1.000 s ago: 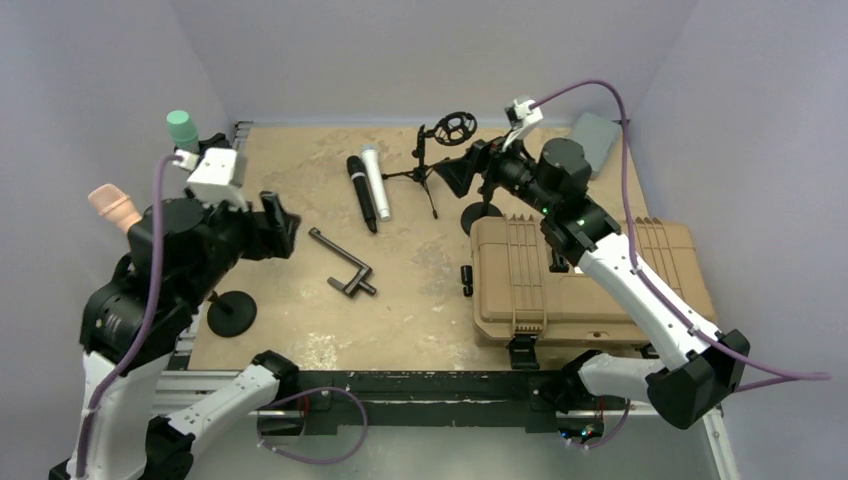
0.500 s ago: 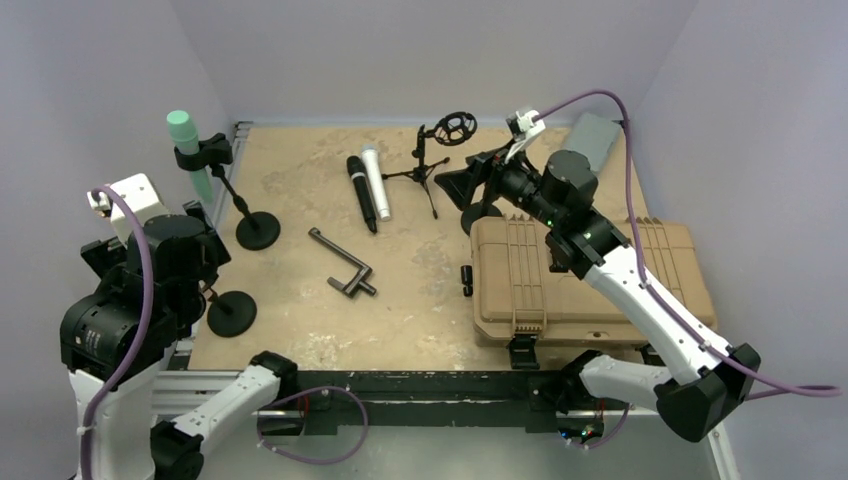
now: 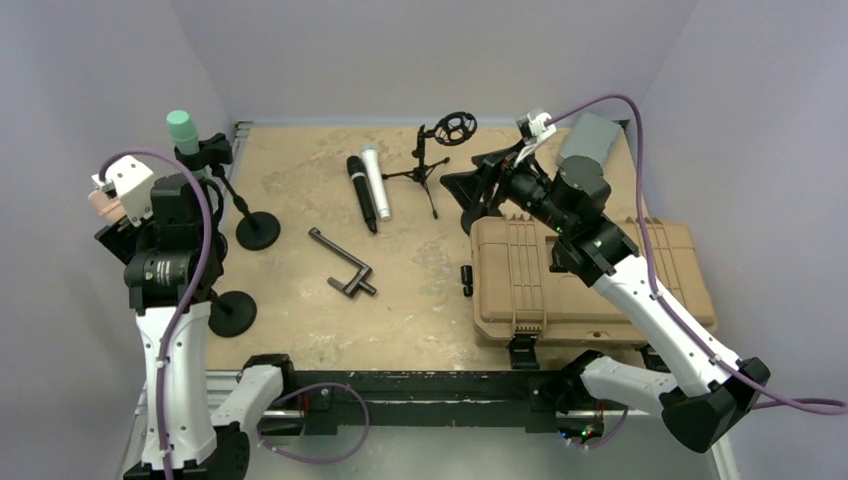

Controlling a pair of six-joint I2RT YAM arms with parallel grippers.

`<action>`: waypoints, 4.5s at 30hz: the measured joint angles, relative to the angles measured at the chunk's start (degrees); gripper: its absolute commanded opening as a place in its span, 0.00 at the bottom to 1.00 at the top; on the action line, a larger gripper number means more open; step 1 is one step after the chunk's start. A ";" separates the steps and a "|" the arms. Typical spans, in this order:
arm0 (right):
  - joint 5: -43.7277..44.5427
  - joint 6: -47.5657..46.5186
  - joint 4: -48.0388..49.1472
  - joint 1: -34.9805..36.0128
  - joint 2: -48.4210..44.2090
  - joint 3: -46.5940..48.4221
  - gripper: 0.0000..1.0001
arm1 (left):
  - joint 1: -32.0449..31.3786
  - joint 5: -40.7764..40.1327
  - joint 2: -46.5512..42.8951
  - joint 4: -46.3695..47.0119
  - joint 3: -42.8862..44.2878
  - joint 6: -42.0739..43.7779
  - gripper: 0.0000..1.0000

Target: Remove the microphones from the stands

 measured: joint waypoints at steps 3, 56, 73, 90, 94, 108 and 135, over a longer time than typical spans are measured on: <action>0.20 -0.17 -0.04 0.00 -0.66 -0.09 0.87 | 1.86 0.68 0.79 3.98 -3.80 -0.52 0.82; 1.42 -0.50 -2.43 0.00 2.05 -1.38 0.87 | 5.27 -0.83 -10.19 22.38 -2.40 2.45 0.00; 1.44 -0.37 -2.08 0.00 3.65 -1.57 0.87 | 0.70 73.50 3.98 34.64 4.57 0.00 0.00; 5.62 -0.57 -4.87 0.00 0.61 -1.60 0.87 | -11.72 46.99 52.37 19.28 11.82 -4.72 0.00; 6.99 -0.63 -5.84 0.00 -0.61 -1.05 0.87 | -11.82 43.23 60.67 19.52 15.52 -5.90 0.00; 7.58 0.26 -7.30 0.00 1.97 0.81 0.85 | -11.87 49.83 75.93 21.11 21.75 -6.01 0.26; 5.22 5.68 -7.30 1.70 7.37 2.19 0.84 | -11.69 56.63 71.49 20.79 20.02 -7.56 0.71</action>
